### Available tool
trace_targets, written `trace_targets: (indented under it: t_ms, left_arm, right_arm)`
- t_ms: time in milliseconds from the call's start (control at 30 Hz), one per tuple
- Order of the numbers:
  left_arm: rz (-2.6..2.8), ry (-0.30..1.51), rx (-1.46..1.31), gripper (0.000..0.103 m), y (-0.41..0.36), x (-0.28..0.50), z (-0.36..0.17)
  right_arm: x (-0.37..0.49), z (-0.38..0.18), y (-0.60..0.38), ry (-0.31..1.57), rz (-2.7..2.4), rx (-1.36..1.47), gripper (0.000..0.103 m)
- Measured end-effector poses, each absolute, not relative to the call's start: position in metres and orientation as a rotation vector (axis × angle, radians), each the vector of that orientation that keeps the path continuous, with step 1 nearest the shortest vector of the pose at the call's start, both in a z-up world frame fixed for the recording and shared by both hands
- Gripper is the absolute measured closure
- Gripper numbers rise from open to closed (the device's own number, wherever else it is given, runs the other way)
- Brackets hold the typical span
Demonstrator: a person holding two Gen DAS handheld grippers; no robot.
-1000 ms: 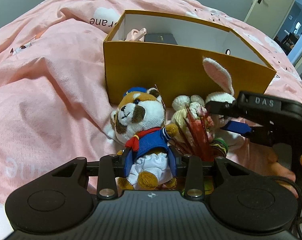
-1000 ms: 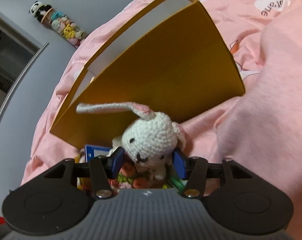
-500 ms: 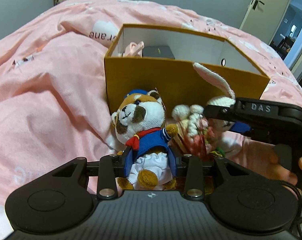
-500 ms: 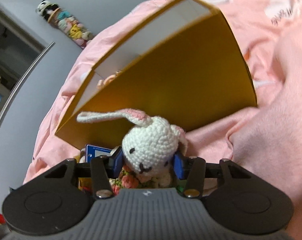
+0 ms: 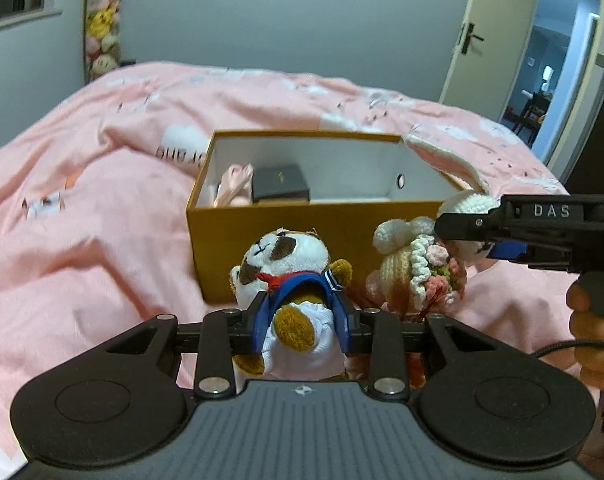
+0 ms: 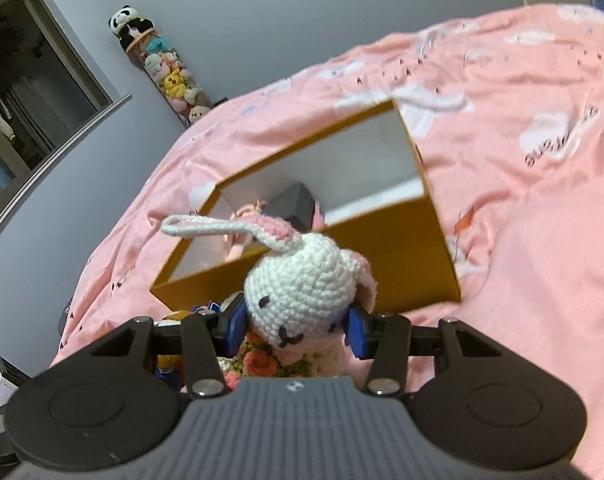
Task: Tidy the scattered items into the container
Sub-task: 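Lift and carry the red panda plush and crochet bunny over the orange box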
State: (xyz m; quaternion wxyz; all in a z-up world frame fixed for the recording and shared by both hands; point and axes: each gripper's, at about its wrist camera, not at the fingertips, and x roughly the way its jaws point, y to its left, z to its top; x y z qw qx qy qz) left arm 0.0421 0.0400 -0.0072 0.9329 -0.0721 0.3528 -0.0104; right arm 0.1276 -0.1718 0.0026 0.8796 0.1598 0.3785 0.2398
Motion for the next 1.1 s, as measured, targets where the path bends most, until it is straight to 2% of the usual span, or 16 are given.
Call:
trace_targets:
  t_ms: [367,800,900,1100]
  left_arm:
    - [-0.051,0.583,-0.069,0.065,0.034,0.044,0.028]
    - [-0.109,0.459,-0.026,0.065,0.036,0.098,0.058]
    - [-0.116,0.446,0.003,0.065,0.032,0.119,0.055]
    - [-0.145,0.47,0.053,0.065,0.019,0.162,0.032]
  right_arm:
    - [0.128,0.037,-0.18,0.727,0.53,0.315,0.051]
    - [0.17,0.088,-0.183,0.643,0.565,0.282,0.051]
    - [0.193,0.095,-0.174,0.672,0.551,0.224,0.051]
    - [0.257,0.084,-0.146,0.868,0.518,0.022,0.051]
